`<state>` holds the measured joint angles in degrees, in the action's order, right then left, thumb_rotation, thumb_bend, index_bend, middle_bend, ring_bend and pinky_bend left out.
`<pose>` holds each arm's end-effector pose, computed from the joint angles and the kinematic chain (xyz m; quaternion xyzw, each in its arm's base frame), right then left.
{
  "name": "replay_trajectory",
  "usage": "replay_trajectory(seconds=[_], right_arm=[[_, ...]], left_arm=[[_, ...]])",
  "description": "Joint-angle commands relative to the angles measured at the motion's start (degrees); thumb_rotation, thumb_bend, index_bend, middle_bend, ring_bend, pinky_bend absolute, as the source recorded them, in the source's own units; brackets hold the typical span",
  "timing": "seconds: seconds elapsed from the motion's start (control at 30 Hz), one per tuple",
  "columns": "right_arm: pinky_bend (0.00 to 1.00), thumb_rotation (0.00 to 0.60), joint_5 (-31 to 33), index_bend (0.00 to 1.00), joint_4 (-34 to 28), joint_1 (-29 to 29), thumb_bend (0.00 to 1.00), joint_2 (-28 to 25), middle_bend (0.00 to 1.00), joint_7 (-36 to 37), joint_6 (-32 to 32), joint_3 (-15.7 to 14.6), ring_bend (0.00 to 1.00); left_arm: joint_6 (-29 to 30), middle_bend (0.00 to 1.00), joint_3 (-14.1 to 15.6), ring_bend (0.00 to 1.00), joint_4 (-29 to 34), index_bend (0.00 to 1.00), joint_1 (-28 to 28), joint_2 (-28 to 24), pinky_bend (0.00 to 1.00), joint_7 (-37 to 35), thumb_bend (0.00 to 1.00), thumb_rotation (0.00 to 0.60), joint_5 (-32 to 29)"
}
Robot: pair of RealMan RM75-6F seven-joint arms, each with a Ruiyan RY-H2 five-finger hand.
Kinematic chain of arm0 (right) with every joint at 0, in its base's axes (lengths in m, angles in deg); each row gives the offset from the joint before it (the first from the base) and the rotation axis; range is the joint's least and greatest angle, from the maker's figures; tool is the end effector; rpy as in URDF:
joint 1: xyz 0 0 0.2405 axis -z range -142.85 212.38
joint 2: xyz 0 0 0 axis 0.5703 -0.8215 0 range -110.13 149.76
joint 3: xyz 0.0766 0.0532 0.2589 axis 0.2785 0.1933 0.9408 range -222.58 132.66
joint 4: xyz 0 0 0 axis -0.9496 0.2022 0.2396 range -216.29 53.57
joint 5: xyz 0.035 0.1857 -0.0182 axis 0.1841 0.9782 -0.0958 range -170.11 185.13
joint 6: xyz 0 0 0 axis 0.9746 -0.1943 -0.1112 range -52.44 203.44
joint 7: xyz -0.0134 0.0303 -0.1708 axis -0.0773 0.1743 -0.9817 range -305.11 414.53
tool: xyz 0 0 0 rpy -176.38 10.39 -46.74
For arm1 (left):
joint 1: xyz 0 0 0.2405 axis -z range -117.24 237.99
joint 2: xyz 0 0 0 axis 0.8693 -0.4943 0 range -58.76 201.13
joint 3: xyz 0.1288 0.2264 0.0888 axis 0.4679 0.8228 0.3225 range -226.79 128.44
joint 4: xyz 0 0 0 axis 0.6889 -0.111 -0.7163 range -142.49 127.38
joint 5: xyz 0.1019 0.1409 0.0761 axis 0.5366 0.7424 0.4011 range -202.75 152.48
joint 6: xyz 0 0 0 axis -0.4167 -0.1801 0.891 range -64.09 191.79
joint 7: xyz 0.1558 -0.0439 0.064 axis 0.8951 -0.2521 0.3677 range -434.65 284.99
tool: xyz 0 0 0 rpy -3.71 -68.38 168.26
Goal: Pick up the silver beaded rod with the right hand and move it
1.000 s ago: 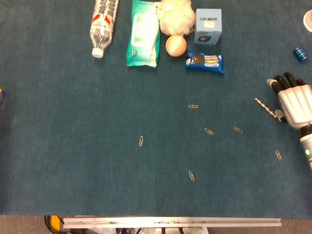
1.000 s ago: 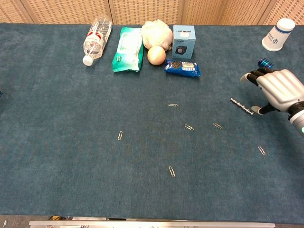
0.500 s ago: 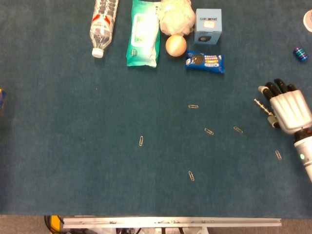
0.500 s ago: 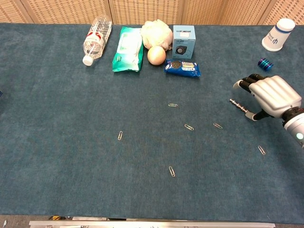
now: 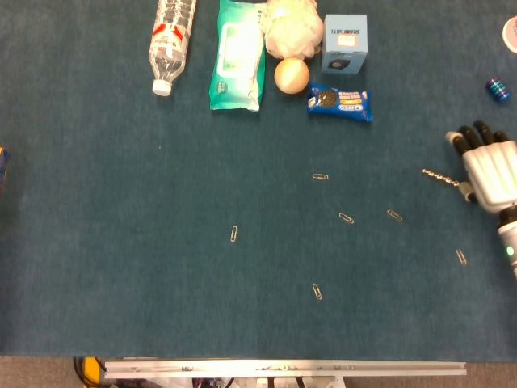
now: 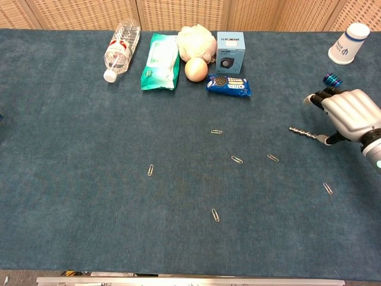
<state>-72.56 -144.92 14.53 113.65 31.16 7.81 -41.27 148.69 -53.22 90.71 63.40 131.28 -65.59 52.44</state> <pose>-0.3150 -0.2997 0.0071 0.7325 -0.2801 0.2463 0.5695 -0.3327 0.2013 0.2112 -0.5671 -0.3884 -0.3183 0.6529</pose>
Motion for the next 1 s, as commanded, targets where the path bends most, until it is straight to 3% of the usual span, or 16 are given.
replay_trajectory(seconds=[0.03, 0.53, 1.0], right_arm=[[0.37, 0.6, -0.04, 0.27, -0.69, 0.13, 0.15, -0.52, 0.26, 0.51, -0.52, 0.2, 0.17], [0.37, 0.6, -2.06, 0.27, -2.19, 0.75, 0.15, -0.55, 0.26, 0.23, -0.5, -2.36, 0.17], [0.37, 0.6, 0.75, 0.27, 1.11, -0.47, 0.15, 0.97, 0.26, -0.87, 1.03, 0.35, 0.17]], left_arm=[[-0.09, 0.35, 0.01, 0.25, 0.01, 0.35, 0.03, 0.04, 0.41, 0.13, 0.42, 0.6, -0.08], [-0.05, 0.35, 0.0, 0.25, 0.11, 0.35, -0.01, -0.01, 0.41, 0.13, 0.42, 0.6, -0.12], [0.0, 0.35, 0.02, 0.25, 0.17, 0.35, -0.04, -0.06, 0.41, 0.09, 0.42, 0.6, -0.05]])
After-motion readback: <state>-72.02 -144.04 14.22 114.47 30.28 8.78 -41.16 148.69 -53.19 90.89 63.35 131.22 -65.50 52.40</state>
